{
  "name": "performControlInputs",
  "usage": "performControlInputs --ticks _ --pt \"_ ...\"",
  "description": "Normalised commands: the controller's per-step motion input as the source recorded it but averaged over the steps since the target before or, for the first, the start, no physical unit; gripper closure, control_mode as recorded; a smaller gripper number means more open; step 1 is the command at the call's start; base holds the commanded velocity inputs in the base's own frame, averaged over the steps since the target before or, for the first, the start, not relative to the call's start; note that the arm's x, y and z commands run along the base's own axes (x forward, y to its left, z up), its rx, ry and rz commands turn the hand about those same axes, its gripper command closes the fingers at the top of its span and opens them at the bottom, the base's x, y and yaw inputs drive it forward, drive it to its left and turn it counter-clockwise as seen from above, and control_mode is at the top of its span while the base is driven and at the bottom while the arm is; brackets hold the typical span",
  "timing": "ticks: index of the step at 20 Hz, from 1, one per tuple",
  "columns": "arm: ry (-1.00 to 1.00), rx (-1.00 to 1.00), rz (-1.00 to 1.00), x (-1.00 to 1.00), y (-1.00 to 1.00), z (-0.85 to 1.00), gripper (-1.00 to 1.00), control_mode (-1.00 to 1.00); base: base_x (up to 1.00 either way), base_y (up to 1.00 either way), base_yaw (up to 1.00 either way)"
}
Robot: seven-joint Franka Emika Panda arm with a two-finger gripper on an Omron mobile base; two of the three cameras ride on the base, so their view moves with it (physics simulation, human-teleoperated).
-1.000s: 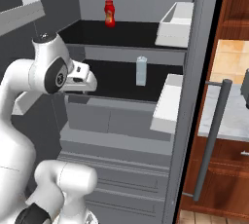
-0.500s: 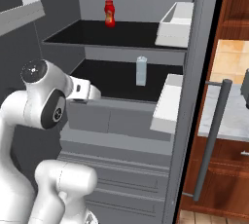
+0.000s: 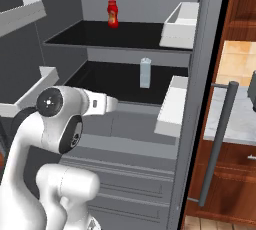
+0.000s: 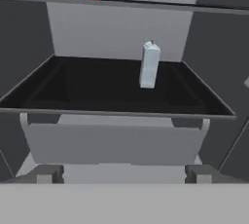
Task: Take out the milk from the fridge and place it on the tray on the counter. Then take the sugar cube near the tray and place it in the tray.
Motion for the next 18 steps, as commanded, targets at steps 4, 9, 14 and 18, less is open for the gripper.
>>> performControlInputs --ticks 4,9,14,18 --pt "-0.24 -0.03 -0.01 0.14 -0.17 0.16 -1.00 -1.00 0.00 0.00 0.00" --pt "-0.15 0.03 0.00 0.33 -0.30 0.00 -1.00 -1.00 0.00 0.00 0.00" --pt "-0.15 0.00 0.00 0.47 -0.24 0.00 -1.00 -1.00 0.00 0.00 0.00" --pt "-0.10 0.00 0.02 0.74 0.00 0.00 -1.00 -1.00 0.00 0.00 0.00"
